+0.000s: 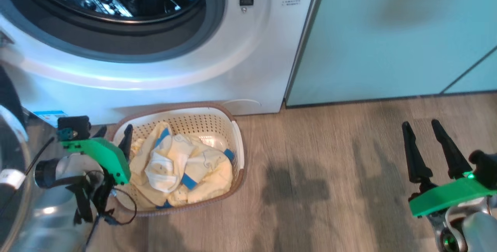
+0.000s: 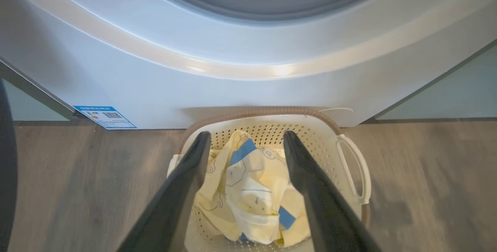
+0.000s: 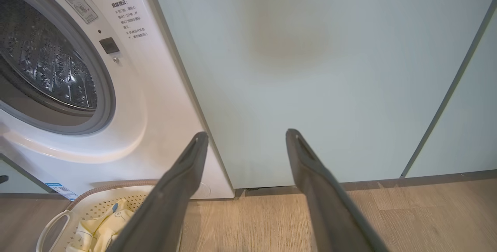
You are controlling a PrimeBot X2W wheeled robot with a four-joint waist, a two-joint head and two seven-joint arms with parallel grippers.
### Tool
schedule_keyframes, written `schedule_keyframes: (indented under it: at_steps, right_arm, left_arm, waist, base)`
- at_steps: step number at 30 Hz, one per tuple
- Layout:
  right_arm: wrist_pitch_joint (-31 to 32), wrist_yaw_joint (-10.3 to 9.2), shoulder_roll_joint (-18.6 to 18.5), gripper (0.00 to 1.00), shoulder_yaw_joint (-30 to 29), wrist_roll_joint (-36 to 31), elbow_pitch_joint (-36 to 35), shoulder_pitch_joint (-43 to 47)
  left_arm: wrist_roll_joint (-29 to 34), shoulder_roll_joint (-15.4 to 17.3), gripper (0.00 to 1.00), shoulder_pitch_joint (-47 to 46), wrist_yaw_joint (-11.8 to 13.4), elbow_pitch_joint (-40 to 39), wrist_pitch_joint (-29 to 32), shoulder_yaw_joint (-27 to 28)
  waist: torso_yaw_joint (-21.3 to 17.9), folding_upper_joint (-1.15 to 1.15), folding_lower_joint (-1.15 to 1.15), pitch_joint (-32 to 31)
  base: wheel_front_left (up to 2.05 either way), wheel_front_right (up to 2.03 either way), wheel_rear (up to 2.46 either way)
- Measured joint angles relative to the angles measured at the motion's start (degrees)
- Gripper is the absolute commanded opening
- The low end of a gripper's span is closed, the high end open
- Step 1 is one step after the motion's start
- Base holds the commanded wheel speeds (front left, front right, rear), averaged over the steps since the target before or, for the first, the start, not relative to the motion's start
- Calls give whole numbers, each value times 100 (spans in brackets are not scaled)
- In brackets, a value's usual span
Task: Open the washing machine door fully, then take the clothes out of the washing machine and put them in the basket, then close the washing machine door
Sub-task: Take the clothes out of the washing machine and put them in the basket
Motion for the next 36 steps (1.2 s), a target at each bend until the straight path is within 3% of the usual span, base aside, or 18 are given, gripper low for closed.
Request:
schedule_keyframes:
  at_steps: [10, 17, 28, 36]
  right_arm:
    - [0, 0, -4, 100, -204, -100, 5, 363]
    - [1, 0, 1, 100, -350, -190, 10, 580]
    - [1, 0, 26, 100, -348, -199, 21, 844]
    - [1, 0, 63, 100, -356, -200, 46, 971]
  left_arm:
    - [804, 91, 100, 1399, 108, -2116, -16, 1532]
    - [1574, 8, 100, 2270, 232, -3257, -24, 2306]
    - [1981, -278, 100, 3251, 199, -4038, -24, 3334]
    - [2146, -415, 100, 3532, 118, -4174, -24, 3655]
  waist:
    - [200, 0, 0, -535]
    - [339, 0, 0, -824]
    - [357, 0, 0, -1186]
    - [312, 0, 0, -1416]
  base:
    - [0, 0, 0]
    - [0, 0, 0]
    - [0, 0, 0]
    - [0, 0, 0]
